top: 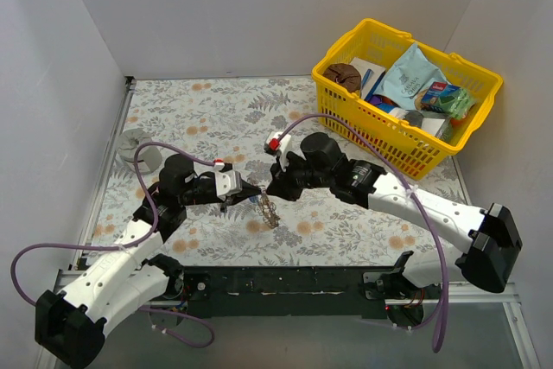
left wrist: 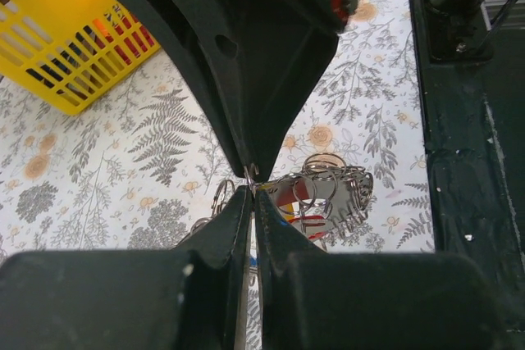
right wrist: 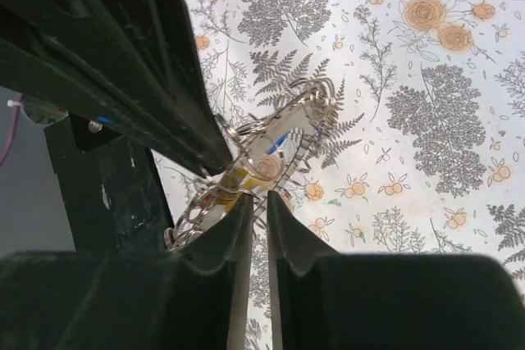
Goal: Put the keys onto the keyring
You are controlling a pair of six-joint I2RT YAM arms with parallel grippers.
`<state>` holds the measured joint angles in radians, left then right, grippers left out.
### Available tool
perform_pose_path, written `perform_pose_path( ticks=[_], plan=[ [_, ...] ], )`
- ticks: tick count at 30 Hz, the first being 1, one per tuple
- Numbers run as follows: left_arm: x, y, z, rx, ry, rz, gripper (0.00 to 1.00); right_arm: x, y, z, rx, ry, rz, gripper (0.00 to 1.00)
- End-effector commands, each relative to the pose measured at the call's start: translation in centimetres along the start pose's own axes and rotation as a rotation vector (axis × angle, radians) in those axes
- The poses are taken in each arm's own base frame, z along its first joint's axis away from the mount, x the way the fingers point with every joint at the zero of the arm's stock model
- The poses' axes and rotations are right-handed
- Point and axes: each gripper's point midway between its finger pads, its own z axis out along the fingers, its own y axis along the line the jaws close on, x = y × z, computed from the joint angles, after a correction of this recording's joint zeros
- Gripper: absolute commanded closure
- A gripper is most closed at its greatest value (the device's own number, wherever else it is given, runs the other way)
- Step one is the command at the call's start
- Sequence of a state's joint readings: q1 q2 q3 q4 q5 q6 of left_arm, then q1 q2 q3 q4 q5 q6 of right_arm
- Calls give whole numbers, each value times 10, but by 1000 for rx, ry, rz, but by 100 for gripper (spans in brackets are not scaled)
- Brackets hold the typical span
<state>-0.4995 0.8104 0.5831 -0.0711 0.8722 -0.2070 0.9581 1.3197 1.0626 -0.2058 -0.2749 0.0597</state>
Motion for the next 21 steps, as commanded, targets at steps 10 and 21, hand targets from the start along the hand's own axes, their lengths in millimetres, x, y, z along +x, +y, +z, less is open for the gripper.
perform_pose_path(
  ticks=[10, 21],
  plan=[
    [-36, -20, -2, 108, -124, 93, 100, -37, 9, -51, 14, -320, -270, 16],
    [-38, -31, -3, 167, -146, 94, 100, -45, 64, -59, -293, -435, -416, 34]
  ],
)
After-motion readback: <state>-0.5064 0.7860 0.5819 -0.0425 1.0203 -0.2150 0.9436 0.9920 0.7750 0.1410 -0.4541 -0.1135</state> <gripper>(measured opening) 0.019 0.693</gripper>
